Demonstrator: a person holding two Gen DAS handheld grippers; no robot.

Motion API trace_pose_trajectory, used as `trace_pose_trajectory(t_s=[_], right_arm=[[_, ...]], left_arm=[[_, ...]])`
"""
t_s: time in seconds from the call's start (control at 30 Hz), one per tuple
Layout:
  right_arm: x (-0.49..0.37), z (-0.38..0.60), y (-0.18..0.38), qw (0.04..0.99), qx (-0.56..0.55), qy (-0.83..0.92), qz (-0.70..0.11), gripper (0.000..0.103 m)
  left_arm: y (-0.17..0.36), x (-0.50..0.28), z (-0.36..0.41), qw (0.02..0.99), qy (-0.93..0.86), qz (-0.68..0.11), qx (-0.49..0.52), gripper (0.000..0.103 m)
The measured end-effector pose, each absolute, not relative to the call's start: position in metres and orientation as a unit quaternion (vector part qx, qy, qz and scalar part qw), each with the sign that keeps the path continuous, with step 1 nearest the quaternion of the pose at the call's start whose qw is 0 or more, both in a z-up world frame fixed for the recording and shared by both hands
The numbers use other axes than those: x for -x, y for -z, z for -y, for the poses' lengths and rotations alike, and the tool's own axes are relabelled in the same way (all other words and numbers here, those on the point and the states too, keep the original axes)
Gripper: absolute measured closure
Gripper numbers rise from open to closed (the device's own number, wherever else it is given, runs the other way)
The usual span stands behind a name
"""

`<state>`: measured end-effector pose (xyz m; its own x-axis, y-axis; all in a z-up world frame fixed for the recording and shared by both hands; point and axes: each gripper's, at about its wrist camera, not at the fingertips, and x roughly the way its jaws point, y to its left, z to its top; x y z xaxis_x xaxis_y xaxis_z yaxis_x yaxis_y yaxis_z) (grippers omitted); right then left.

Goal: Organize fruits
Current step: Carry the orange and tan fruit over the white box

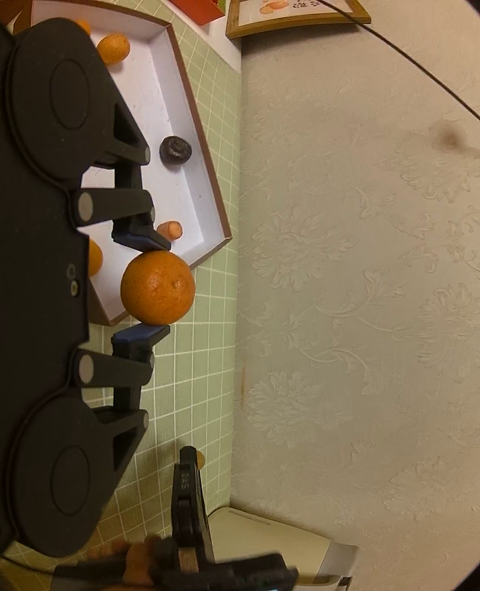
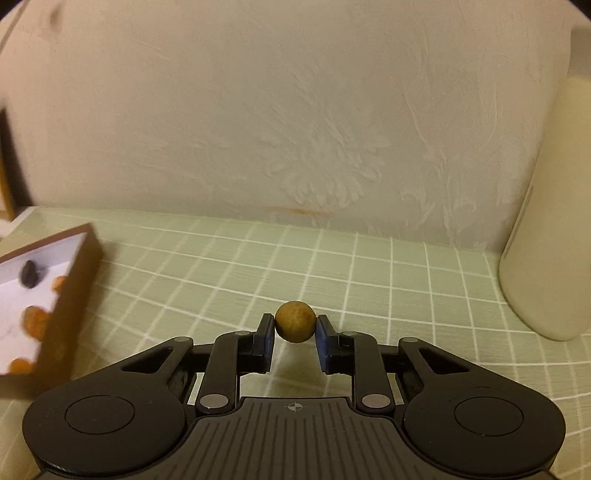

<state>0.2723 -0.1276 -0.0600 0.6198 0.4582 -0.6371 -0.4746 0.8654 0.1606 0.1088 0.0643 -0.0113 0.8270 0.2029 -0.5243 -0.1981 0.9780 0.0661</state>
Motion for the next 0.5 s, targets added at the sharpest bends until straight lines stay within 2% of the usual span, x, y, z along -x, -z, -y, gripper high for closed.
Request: trace_pose_trajectory(t_s=[0.5], right_arm=[[-0.157,0.113,-0.010,0.886,0.063,-0.350,-0.299,0.079]], left_arm=[[0.003,-0.027,-0.079,0.955,-0.127,-0.267,0.000,0.071]])
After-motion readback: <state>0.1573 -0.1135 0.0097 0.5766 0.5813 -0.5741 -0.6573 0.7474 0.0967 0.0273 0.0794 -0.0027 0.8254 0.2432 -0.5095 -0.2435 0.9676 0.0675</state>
